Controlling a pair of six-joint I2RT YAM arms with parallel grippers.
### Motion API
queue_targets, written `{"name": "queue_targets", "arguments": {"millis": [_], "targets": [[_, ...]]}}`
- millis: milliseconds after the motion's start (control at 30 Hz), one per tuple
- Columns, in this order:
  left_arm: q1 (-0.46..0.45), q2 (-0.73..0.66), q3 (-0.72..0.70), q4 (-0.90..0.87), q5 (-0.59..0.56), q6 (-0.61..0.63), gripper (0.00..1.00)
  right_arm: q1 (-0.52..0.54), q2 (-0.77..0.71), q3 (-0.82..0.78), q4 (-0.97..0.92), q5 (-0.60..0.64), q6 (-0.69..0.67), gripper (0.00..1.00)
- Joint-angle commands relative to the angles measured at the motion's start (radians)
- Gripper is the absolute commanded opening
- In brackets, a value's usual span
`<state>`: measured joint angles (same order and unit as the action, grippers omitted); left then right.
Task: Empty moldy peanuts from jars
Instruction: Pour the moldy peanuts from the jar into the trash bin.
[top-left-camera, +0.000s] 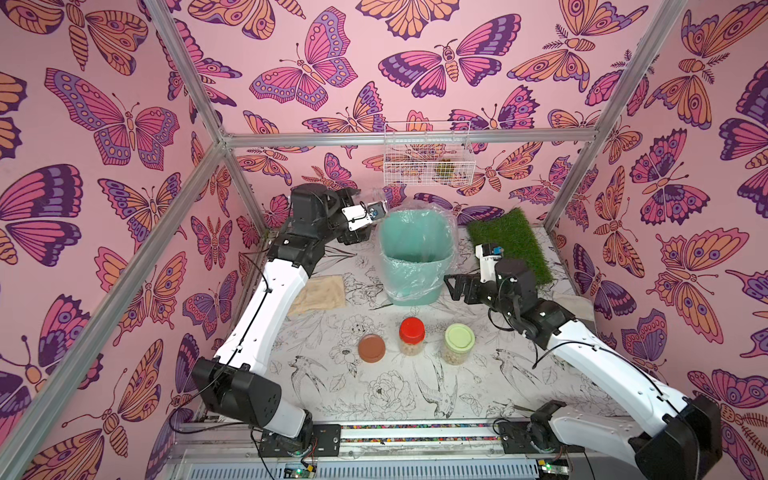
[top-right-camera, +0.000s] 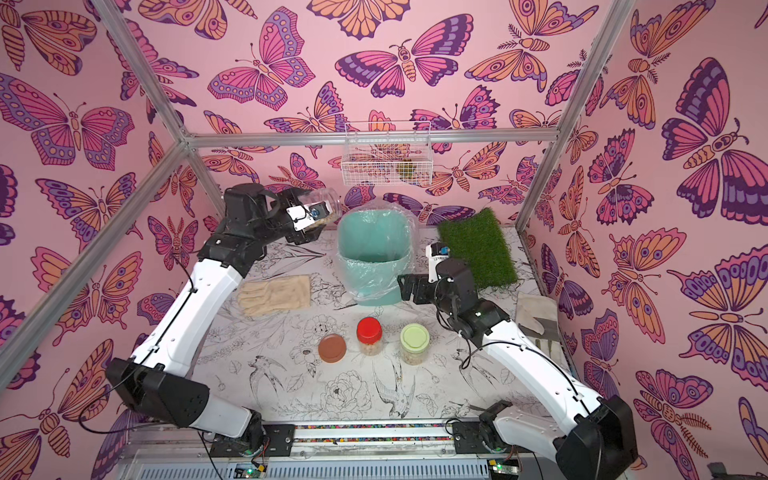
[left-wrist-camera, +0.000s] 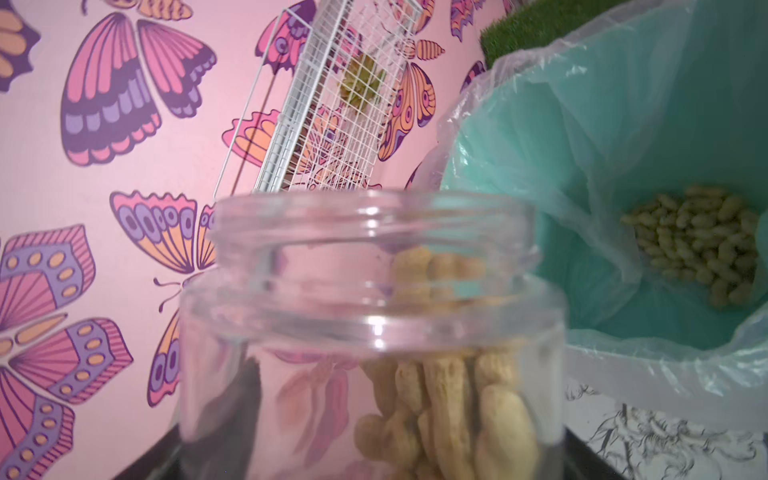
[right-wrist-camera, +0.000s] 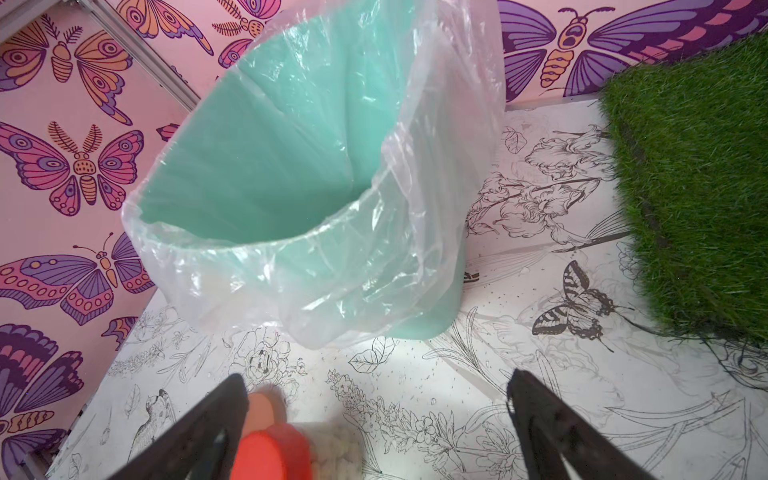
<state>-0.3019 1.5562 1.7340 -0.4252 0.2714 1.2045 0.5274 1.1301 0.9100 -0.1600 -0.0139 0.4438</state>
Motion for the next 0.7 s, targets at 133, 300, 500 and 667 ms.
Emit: {"name": "queue_targets", "arguments": {"millis": [133,300,500,667], "targets": [[-0.122,0.143,0.202,-0.147,-0.208,0.577,0.00,0.008,-0.032,-0.029,0.055,-0.012,-0.022,0.99],[-0.172,0.244,0.279,-0.135,-0.331,0.825,0.00,0.008,-0.039,-0.047,0.068,-0.010,-0.022,0.99],[-0.208,0.283,0.320,-0.130,-0.331,0.905,0.00,0.008,-0.042,-0.086,0.113,-0.009,-0.012,0.99],[-0.228,0.289,0.314,-0.126,-0.340,0.935,0.00,0.008,-0.031,-0.088,0.117,-0.013,-0.023,0.99]]}}
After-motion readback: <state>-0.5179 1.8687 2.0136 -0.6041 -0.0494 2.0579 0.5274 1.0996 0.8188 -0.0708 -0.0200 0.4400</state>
